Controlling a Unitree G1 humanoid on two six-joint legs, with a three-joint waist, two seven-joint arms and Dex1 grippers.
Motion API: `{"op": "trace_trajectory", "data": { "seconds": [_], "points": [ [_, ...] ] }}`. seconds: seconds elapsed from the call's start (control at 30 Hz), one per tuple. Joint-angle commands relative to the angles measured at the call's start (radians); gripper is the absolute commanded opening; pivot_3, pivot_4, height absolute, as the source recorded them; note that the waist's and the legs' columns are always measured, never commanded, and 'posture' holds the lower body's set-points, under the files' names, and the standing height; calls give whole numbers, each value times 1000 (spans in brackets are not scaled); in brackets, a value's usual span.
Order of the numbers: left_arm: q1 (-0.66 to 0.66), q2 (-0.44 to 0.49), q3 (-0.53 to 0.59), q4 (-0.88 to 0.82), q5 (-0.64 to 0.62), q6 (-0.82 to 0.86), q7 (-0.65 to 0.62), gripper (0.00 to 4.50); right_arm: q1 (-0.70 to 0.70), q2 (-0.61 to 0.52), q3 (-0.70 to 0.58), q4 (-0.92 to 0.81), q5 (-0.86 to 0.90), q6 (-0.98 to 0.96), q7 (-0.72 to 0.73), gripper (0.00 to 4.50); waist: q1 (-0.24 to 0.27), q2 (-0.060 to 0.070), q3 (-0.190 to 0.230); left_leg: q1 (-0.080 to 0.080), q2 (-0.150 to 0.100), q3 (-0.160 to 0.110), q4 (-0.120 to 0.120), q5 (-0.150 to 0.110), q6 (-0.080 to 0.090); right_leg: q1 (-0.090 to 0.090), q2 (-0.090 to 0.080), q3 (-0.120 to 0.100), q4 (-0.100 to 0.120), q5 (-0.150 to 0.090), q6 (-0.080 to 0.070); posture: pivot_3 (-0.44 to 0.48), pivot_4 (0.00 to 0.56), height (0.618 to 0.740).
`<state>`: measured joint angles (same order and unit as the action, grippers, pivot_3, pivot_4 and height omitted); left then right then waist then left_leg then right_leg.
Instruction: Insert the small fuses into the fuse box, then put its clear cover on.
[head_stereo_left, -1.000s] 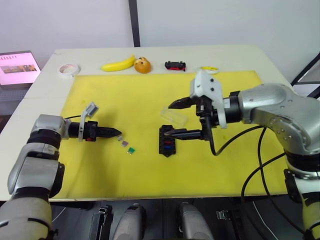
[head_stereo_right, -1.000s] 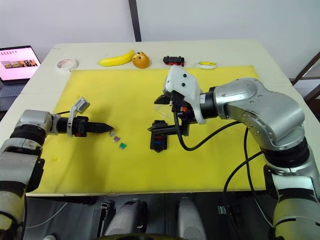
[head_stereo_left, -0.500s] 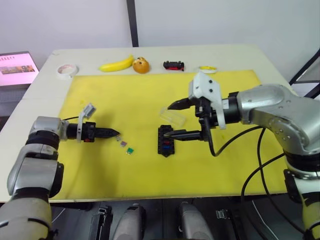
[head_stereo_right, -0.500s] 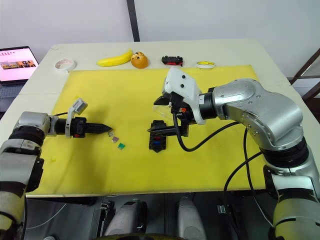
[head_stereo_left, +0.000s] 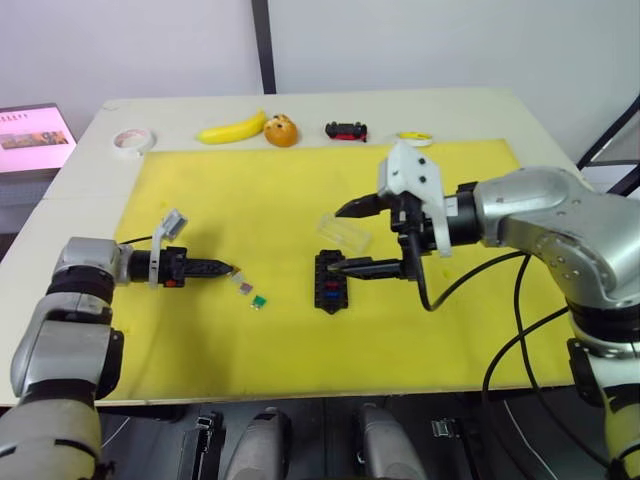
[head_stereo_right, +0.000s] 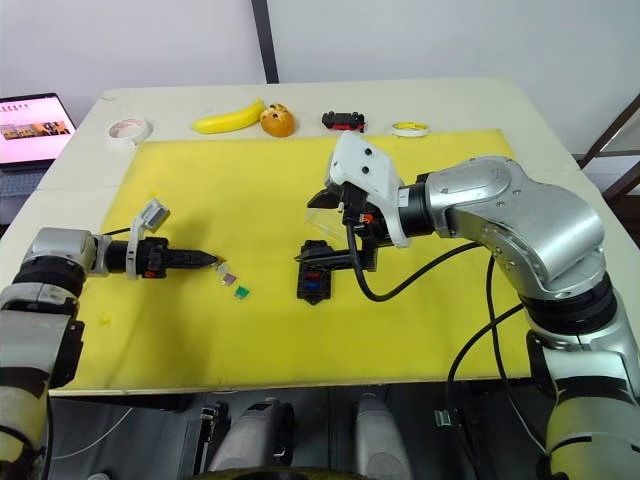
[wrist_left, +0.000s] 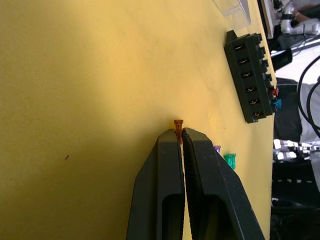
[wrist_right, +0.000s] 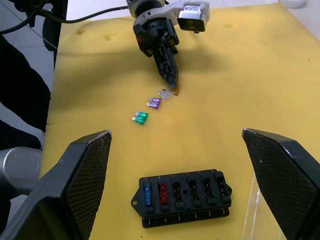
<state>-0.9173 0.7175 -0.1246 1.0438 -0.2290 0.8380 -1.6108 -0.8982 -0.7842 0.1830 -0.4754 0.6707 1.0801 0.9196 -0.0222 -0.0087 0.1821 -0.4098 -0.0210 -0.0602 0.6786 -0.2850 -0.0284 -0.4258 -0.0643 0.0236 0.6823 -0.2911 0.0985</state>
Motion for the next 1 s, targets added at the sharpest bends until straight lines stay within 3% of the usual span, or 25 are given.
{"op": "trace_trajectory", "data": {
  "seconds": [0.03, 0.27, 0.43, 0.57, 0.7, 0.9, 1.0],
  "points": [
    [6, 43, 30, -2, 4, 8, 7, 99, -9, 0, -13, -18, -2, -18, 1, 4500, 0, 0, 0, 0, 0, 0, 0, 0, 0, 0, 0, 0, 0, 0, 0, 0, 150, 740],
    [-43, 96, 137, -97, -69, 53, 12, 99, 5, 8, -32, -33, 14, -11, -15, 4500, 0, -1, 0, 0, 0, 0, 0, 0, 0, -1, 0, 0, 0, 0, 0, 0, 150, 740],
    [-19, 120, 233, -425, -215, 201, 34, 99, 40, 127, -122, -7, 90, 43, -127, 4500, 9, -1, 1, -1, 2, -1, 0, 0, 0, -1, -2, 0, 0, 0, 0, 0, 150, 740],
    [17, 87, 317, -713, -369, 340, 112, 99, 46, 286, -264, 58, 241, 211, -280, 4500, 4, -1, 0, -1, 2, -1, 1, 0, -1, -1, -3, 1, 0, 0, 0, 0, 150, 740],
    [49, 35, 352, -936, -501, 428, 198, 99, 36, 370, -321, 54, 324, 284, -374, 4500, 4, -1, 0, -1, 2, -1, 0, 1, -1, -1, -3, 1, 1, 0, 0, 0, 150, 740],
    [54, -7, 341, -1035, -607, 450, 273, 99, 6, 430, -375, 69, 435, 362, -481, 4500, 2, -1, 0, -1, 2, -1, 0, 1, -1, -1, -2, 1, 1, 0, 0, 0, 150, 740],
    [68, -9, 323, -1048, -627, 434, 295, 0, 3, 441, -383, 69, 484, 380, -519, 3583, 2, -1, 0, -1, 2, -1, 0, 1, -1, -1, -2, 1, 1, 0, 0, 0, 150, 740]
  ]
}}
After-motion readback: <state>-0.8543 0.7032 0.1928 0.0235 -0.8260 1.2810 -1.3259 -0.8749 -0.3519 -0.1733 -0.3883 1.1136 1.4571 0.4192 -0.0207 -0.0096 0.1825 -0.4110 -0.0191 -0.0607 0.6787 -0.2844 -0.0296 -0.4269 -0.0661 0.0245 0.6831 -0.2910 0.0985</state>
